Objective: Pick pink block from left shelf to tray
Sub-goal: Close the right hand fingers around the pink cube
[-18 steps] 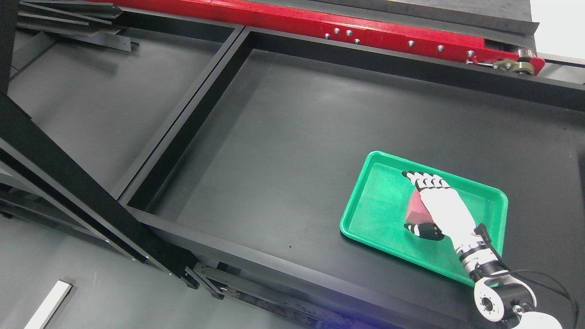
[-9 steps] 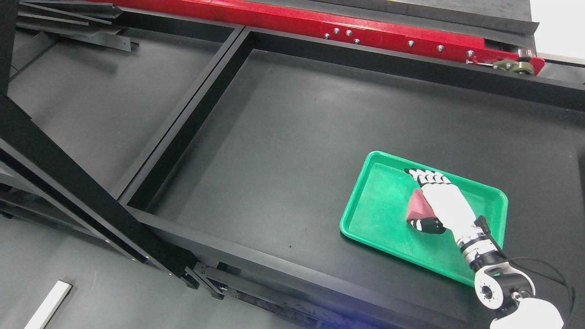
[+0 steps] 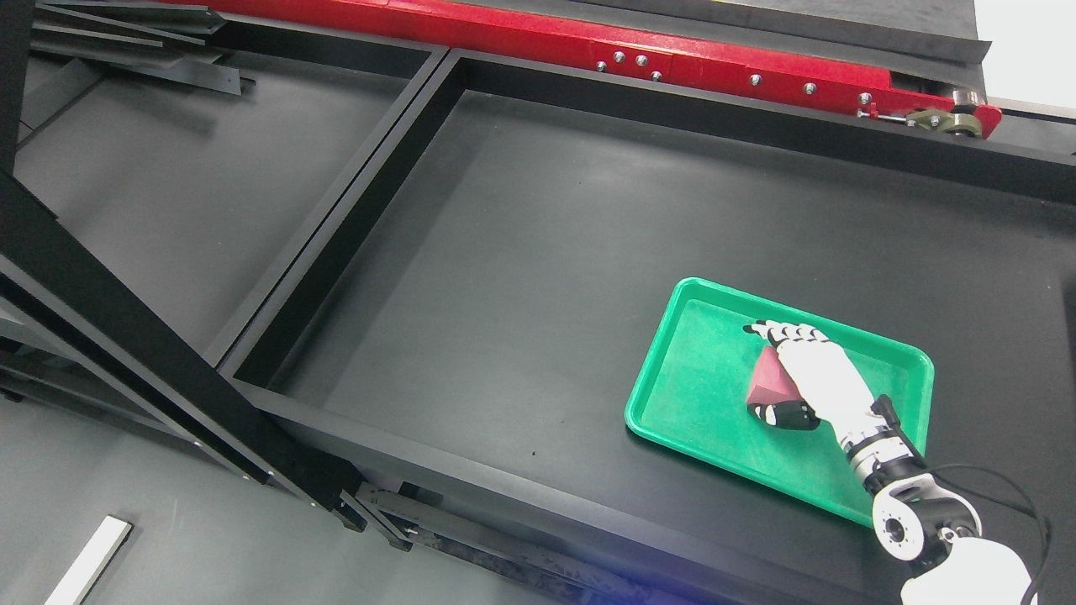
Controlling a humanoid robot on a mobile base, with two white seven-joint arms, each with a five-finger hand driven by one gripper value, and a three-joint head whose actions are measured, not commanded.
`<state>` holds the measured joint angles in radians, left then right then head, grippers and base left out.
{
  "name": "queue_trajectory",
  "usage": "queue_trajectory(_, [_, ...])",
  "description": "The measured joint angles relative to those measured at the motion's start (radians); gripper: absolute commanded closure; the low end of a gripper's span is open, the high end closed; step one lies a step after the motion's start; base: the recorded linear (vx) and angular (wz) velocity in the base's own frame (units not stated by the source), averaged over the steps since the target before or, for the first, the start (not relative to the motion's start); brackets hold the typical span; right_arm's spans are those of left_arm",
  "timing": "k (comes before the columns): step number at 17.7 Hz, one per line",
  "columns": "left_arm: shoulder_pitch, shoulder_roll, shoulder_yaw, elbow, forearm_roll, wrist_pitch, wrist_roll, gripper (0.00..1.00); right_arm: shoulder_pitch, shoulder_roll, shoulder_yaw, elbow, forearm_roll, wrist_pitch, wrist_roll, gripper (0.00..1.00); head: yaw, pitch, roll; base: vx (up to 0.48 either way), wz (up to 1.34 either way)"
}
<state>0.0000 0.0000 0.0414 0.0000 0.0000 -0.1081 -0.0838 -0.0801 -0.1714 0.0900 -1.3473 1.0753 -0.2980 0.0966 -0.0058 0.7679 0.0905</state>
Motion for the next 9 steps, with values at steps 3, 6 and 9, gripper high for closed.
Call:
queue_trajectory(3, [0.0, 0.0, 0.0, 0.0, 0.0, 0.0, 0.0, 0.0, -0.004, 0.0, 0.0, 0.022, 0.0, 0.028, -0.007, 0.57, 0.0, 0.0, 0.0, 0.0, 0.0])
queue_trajectory(6, [0.0, 0.0, 0.0, 0.0, 0.0, 0.0, 0.0, 0.0, -0.008, -0.001, -0.002, 0.039, 0.0, 0.039, -0.018, 0.77, 0.0, 0.0, 0.0, 0.0, 0.0])
queue_trajectory(9, [0.0, 0.0, 0.0, 0.0, 0.0, 0.0, 0.0, 0.0, -0.011, -0.002, -0.004, 0.051, -0.002, 0.044, -0.029, 0.96, 0.0, 0.0, 0.0, 0.0, 0.0])
